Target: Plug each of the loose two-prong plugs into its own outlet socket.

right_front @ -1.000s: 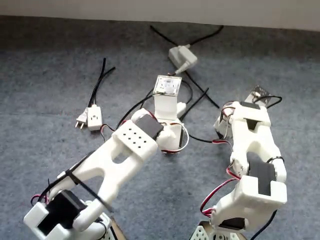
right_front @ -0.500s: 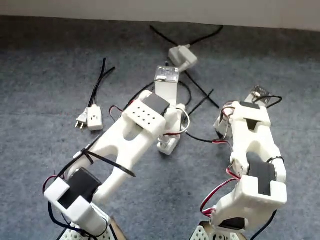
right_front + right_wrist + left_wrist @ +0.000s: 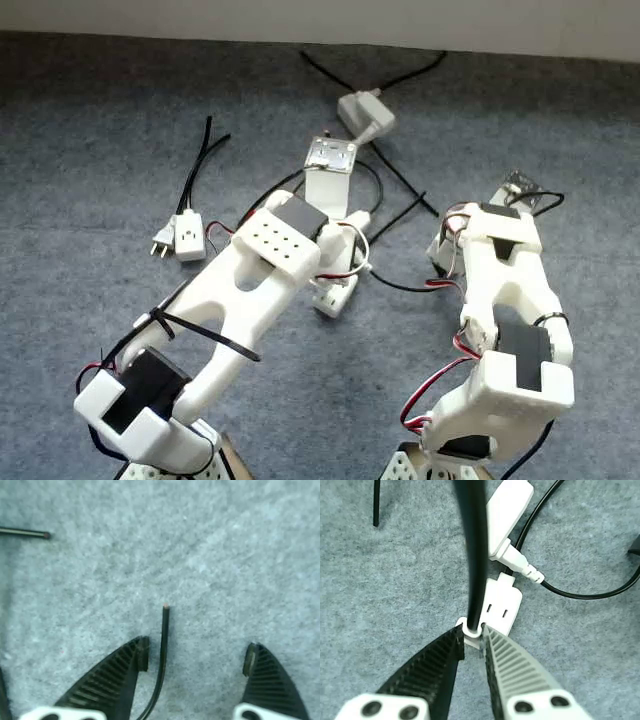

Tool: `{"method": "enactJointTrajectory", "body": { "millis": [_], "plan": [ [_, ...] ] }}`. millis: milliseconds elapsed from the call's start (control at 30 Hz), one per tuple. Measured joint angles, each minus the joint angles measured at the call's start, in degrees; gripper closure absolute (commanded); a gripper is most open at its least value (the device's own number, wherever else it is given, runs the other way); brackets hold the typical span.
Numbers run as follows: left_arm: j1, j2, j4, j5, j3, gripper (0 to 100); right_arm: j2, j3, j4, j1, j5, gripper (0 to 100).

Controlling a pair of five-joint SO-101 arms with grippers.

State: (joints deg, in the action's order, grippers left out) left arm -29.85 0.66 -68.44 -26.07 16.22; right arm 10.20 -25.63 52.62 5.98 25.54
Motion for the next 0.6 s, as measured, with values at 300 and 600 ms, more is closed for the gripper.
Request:
{"method": "enactJointTrajectory", "body": {
  "millis": [300,600],
  "plan": [
    [-0.44,0.00,-2.46,0.62,-1.58,99,0.00,0.00,0.00,0.00,0.00,70.4],
    [-2.55,1.14,-3.25,1.58,-1.58,99,0.00,0.00,0.00,0.00,0.00,70.4]
  ]
}}
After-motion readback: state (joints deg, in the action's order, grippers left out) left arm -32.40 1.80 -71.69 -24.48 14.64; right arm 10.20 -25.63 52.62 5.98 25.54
